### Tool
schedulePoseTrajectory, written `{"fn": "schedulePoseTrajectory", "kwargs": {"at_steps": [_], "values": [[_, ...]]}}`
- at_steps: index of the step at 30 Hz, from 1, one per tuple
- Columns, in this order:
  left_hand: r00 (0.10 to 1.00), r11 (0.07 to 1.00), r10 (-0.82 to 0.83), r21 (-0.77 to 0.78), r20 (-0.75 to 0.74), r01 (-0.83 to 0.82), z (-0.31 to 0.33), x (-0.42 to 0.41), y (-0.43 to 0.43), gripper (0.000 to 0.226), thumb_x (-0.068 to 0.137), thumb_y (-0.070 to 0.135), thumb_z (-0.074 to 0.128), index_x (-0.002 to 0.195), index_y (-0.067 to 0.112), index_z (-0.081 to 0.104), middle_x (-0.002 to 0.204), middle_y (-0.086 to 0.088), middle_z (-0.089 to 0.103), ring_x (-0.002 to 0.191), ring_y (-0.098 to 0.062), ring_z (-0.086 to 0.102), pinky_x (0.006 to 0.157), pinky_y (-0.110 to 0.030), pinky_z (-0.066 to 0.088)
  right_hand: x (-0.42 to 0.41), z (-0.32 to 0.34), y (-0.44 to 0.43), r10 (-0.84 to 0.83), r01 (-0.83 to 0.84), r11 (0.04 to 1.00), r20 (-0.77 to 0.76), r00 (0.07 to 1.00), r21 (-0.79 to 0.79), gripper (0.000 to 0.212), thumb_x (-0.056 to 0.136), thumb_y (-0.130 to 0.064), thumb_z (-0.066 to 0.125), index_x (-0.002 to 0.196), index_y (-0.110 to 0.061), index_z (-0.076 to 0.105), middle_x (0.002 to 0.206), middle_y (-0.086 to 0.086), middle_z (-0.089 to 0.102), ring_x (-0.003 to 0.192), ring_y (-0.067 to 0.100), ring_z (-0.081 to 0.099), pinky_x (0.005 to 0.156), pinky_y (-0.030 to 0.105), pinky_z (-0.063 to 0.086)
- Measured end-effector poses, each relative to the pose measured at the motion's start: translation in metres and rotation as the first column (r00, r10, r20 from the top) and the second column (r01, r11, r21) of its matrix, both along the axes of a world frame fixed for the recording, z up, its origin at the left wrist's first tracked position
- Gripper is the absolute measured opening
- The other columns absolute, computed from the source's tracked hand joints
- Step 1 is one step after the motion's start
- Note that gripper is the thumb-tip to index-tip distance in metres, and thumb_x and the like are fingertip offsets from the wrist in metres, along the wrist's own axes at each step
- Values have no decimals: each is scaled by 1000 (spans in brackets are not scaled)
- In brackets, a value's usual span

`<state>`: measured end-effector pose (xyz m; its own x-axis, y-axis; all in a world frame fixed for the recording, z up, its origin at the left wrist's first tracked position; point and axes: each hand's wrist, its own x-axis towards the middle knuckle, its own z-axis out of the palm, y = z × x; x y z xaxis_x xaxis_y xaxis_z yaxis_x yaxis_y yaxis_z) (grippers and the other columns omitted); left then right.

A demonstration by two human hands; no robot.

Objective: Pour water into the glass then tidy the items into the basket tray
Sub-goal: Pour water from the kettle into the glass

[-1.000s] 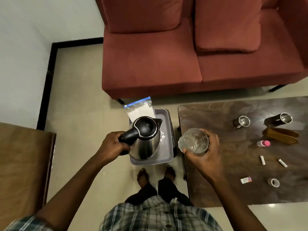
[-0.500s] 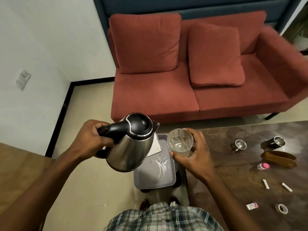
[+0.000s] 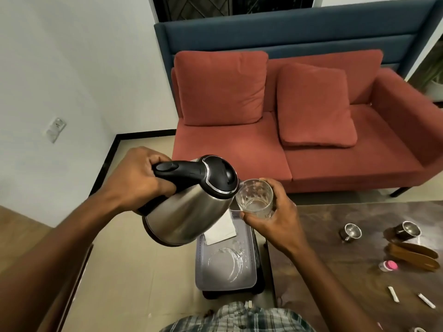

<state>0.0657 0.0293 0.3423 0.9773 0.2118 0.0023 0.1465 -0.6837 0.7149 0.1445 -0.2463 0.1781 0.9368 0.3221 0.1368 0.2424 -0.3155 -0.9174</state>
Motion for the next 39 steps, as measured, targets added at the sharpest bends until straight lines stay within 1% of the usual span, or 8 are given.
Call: {"fn": "schedulePoseTrajectory", "kwargs": {"at_steps": [4,8,11,13,24,29,32,39], "values": [[999,991,-33,130,-17,34,17,6,-6,11,48,18,68,56,16,60,46,3,47,42,-14,43,47,-31,34,1,0,3,14,-13,1000,18,1000,-8,86,66,-38,96,139,-43,51,125,-16,69,115,5,68,97,39,60],[998,972,-47,229,-51,58,32,12,-7,18,49,23,68,62,11,65,56,-13,56,48,-18,47,50,-36,38,2,1,6,28,-28,1000,28,999,-8,88,65,-44,95,141,-42,51,127,-14,69,116,8,69,97,41,61],[996,957,-53,281,-77,73,43,14,-8,15,47,23,68,56,16,60,50,-5,47,46,-17,40,48,-34,33,1,2,7,25,-25,1000,41,999,5,87,65,-43,95,141,-43,52,127,-17,69,116,7,68,98,41,60],[994,950,-36,307,-104,66,50,17,-9,14,45,23,68,56,18,61,48,1,47,44,-16,40,47,-32,33,-1,3,7,33,-32,999,47,998,-4,88,65,-44,95,142,-42,52,128,-17,68,117,6,67,98,40,60],[981,924,-51,365,-188,118,75,27,-14,28,41,23,68,67,11,68,63,-16,60,50,-20,49,49,-34,38,-5,8,13,40,-38,999,61,997,-32,88,68,-47,94,144,-42,51,131,-19,66,118,5,66,97,39,59],[974,912,-51,386,-222,136,77,31,-18,31,42,22,71,69,7,64,55,-4,50,51,-20,44,50,-35,34,-5,8,15,36,-35,999,56,998,-25,90,68,-49,95,146,-40,50,133,-17,67,119,7,67,97,40,60],[972,905,-59,398,-226,148,80,32,-19,33,43,20,71,71,6,63,55,-2,48,52,-20,43,50,-34,33,-5,8,17,30,-28,999,62,998,-32,93,68,-52,95,148,-40,49,135,-17,66,121,8,66,98,40,59],[972,885,-86,431,-220,176,94,34,-23,27,40,23,70,64,14,63,48,4,46,48,-19,42,47,-31,32,-5,9,20,29,-26,999,63,998,-41,93,67,-56,93,148,-44,48,136,-18,64,123,7,65,100,41,59]]}}
